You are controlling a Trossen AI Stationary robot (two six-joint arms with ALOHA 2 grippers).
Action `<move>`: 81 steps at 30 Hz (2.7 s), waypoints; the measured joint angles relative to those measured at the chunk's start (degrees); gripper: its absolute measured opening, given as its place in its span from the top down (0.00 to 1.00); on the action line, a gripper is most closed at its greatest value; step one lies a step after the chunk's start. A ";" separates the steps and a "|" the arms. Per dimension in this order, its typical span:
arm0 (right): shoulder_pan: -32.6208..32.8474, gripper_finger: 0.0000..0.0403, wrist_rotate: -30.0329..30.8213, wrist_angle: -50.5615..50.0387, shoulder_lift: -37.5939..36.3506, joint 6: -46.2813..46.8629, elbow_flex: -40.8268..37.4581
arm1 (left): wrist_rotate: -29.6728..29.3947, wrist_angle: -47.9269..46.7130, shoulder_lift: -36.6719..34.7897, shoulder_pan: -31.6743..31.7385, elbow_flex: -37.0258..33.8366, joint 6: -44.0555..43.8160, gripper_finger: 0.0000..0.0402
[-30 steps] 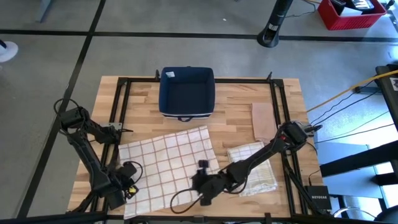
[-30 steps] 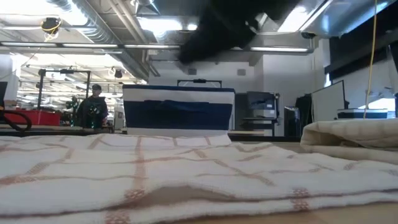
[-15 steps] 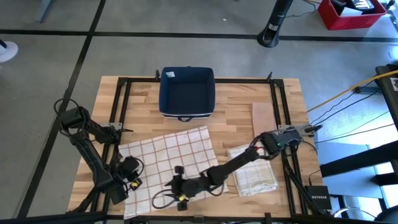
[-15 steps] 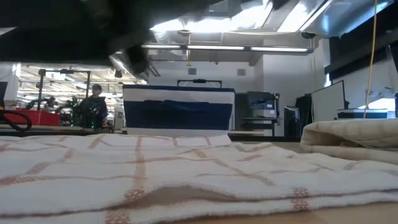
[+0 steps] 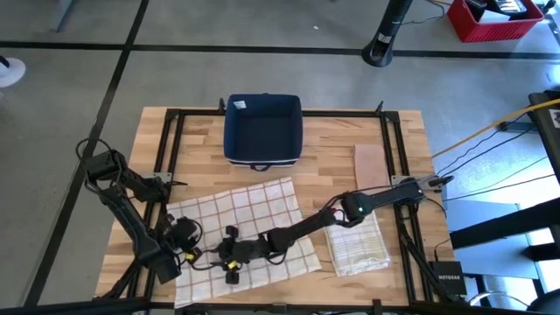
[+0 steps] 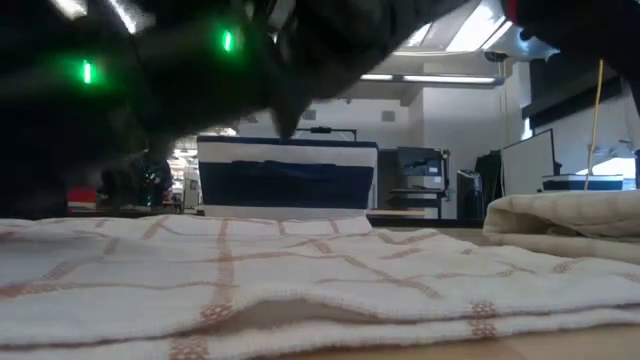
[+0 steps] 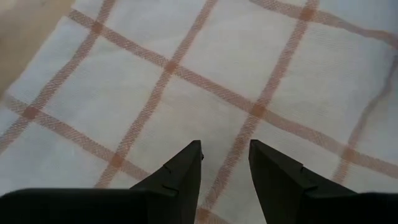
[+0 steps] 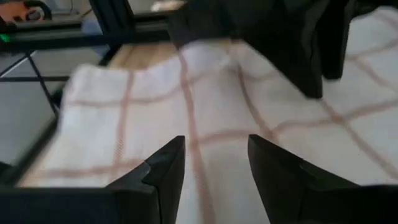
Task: Fold towel
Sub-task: Fold the white with brown pattern towel on the table
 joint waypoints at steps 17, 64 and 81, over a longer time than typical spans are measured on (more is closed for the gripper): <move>1.46 0.56 -1.97 -9.91 -0.48 -4.02 1.49 | -0.75 0.10 -0.11 0.15 -4.55 -7.02 0.68; 1.08 0.56 0.13 -31.42 -6.39 -8.82 10.29 | -0.70 -3.99 -0.31 0.17 1.97 2.54 0.68; -1.04 0.56 3.86 -75.51 -17.76 -7.59 -4.21 | 2.20 0.25 -0.22 -0.39 6.81 8.02 0.68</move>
